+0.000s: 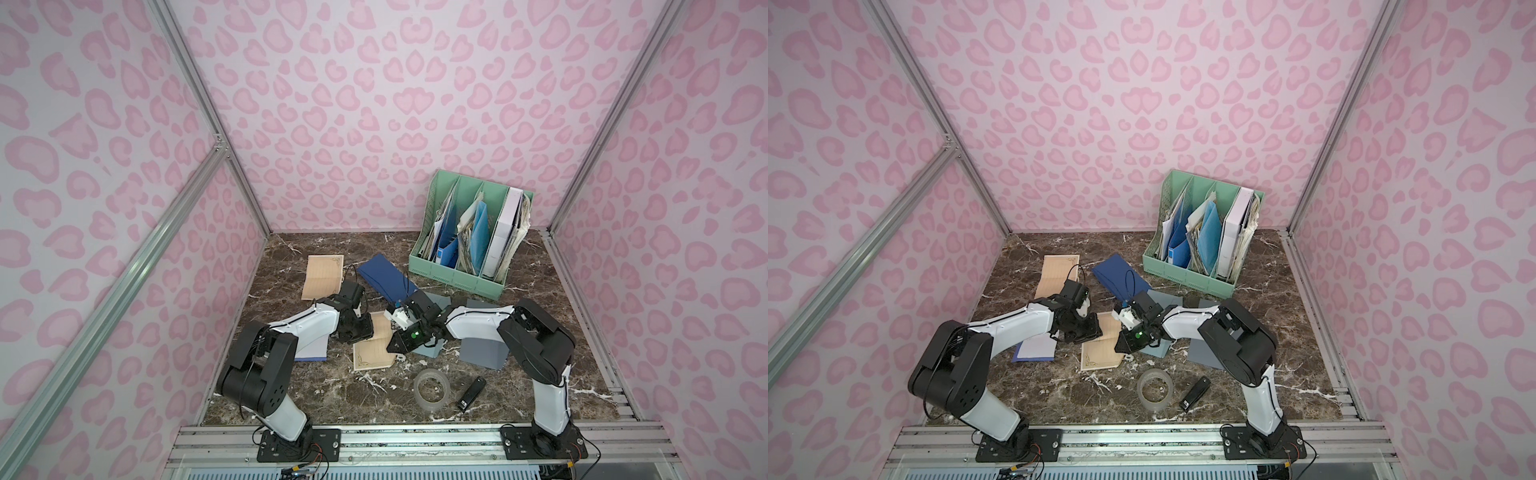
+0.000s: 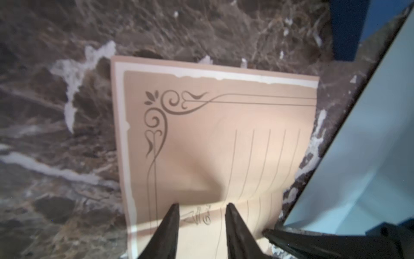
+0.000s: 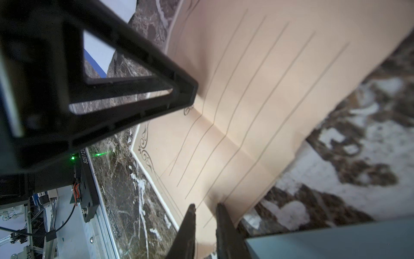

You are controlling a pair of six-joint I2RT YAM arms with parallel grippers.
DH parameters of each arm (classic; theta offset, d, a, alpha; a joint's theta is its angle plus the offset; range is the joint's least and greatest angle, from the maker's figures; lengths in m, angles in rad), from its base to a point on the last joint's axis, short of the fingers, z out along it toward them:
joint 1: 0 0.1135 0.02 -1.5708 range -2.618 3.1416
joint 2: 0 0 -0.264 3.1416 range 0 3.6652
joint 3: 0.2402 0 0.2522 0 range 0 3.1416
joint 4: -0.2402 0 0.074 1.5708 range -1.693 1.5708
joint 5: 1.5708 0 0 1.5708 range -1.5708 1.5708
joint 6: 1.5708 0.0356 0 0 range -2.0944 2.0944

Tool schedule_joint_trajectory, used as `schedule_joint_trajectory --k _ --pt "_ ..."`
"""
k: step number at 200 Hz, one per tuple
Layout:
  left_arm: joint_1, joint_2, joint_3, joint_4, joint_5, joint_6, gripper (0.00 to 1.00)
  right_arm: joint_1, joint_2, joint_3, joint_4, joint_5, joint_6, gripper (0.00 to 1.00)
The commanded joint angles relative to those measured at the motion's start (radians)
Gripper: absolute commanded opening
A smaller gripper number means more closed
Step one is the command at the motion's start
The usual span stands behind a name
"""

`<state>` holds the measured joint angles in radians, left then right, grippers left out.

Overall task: Take the letter paper out of the envelope
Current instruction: Place the letter paper at the center of the board, then reset both arms

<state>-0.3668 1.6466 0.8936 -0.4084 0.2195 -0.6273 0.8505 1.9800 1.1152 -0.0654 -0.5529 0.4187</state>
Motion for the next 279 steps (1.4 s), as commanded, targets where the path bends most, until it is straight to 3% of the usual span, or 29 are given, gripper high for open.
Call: schedule_joint_trajectory --k 1,61,93,135,207,243,267,279 --pt "0.006 0.045 0.041 -0.012 0.011 -0.007 0.37 -0.001 0.006 0.001 -0.076 0.087 -0.002 0.20" --pt "0.007 0.105 0.067 -0.068 -0.037 -0.017 0.34 0.002 -0.002 -0.001 -0.097 0.139 -0.026 0.18" --pt "0.008 0.061 0.084 -0.105 -0.097 -0.023 0.34 0.012 -0.040 -0.004 -0.074 0.152 -0.054 0.19" --pt "0.008 0.010 0.158 -0.155 -0.125 0.024 0.36 0.037 -0.107 0.063 -0.046 0.076 -0.096 0.24" --pt "0.006 -0.063 0.208 -0.164 -0.106 0.016 0.38 0.012 -0.225 0.017 -0.042 0.088 -0.106 0.23" --pt "0.008 -0.128 0.227 -0.209 -0.127 -0.010 0.44 -0.031 -0.401 -0.085 0.016 0.234 -0.106 0.30" --pt "0.028 -0.221 0.264 -0.267 -0.174 -0.045 0.59 -0.127 -0.561 -0.147 0.019 0.408 -0.073 0.43" --pt "0.053 -0.276 0.271 -0.286 -0.198 -0.079 0.68 -0.194 -0.633 -0.151 -0.029 0.555 -0.029 0.55"
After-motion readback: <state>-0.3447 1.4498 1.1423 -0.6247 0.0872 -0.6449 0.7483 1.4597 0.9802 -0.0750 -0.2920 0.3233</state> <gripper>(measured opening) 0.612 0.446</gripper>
